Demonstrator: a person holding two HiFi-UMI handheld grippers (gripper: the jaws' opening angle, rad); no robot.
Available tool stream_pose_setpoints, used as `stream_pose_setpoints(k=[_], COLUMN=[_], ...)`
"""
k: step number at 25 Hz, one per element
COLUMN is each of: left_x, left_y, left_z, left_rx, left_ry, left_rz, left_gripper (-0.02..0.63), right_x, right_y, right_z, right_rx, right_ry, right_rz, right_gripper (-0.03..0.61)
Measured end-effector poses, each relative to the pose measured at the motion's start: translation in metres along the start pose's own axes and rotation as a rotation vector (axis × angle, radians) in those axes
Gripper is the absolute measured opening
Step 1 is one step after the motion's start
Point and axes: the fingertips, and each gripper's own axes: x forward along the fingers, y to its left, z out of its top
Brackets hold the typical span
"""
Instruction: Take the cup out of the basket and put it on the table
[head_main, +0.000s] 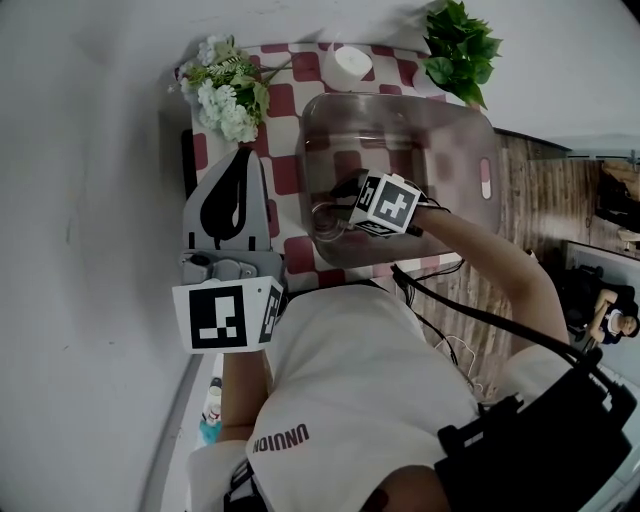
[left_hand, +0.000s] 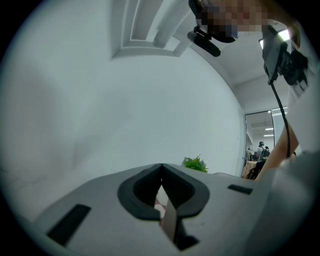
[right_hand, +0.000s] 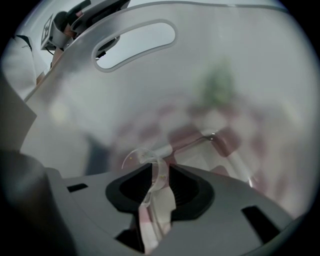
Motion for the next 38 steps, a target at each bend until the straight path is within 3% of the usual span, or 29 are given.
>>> stream_pose_setpoints(k=[21, 38], left_x=[-0.004, -0.004], left_y=[0.006, 0.006], left_z=[-0.003, -0.004], left_rx=[-0.013, -0.014], left_ry=[0.005, 0.007], left_rz=[0.017, 0.022], left_gripper=[0.012, 0.012], right_x=[0.016, 0.022], right_y=[0.004, 0.0], right_z=[-0.009, -0.012], right_rx=[0.018, 0.013], right_ry=[0.033, 0.056], right_rz=[0.022, -0.022], right_gripper=[0.118, 0.083])
